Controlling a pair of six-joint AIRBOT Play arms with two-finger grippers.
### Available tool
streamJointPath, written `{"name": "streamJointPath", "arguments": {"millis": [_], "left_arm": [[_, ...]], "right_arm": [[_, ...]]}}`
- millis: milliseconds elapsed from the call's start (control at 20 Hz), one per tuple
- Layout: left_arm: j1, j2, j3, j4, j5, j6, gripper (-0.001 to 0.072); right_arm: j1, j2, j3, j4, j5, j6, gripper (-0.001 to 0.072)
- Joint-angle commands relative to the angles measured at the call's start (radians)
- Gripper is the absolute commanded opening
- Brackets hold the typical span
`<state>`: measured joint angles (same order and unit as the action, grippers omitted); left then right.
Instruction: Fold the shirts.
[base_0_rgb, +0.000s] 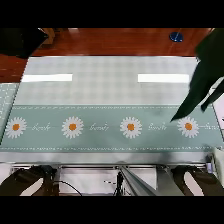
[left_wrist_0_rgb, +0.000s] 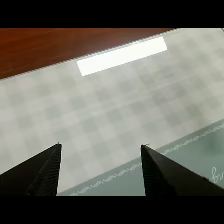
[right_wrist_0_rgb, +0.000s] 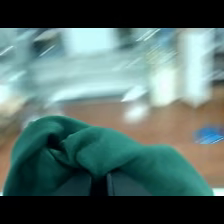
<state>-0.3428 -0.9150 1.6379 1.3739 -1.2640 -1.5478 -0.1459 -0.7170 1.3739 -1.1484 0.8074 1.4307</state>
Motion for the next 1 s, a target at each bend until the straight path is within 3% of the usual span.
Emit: {"name": "streamJointPath", "arguments": {"millis": [0,150,300,500,650,750,950], "left_arm": [[0.000,0.010,0.018,-0.040,-0.113,0.006,0.0572],[0.000,0.010,0.018,-0.051,-0.189,0.005,0.0571],[0.000,0.010,0.018,-0.058,-0.215,-0.015,0.0571],[0.000,0.010,0.018,-0.059,-0.216,-0.036,0.0570],[0.000,0.010,0.018,-0.058,-0.216,-0.036,0.0571],[0.000,0.010,0.018,-0.058,-0.216,-0.035,0.0571],[0.000,0.006,-0.015,-0.023,-0.215,-0.031,0.0571]], "right_arm": [[0.000,-0.050,0.000,0.386,0.286,-0.124,0.0032],[0.083,-0.167,0.000,0.406,0.358,-0.124,0.0032],[0.320,-0.319,0.000,0.380,0.350,-0.124,0.0032],[0.649,-0.574,0.000,0.153,0.333,-0.095,0.0032],[0.772,-0.741,0.000,0.023,0.261,-0.063,0.0039],[0.774,-0.774,0.000,0.045,0.189,-0.025,0.0236],[0.677,-0.688,0.057,0.110,0.171,-0.026,0.0356]]}}
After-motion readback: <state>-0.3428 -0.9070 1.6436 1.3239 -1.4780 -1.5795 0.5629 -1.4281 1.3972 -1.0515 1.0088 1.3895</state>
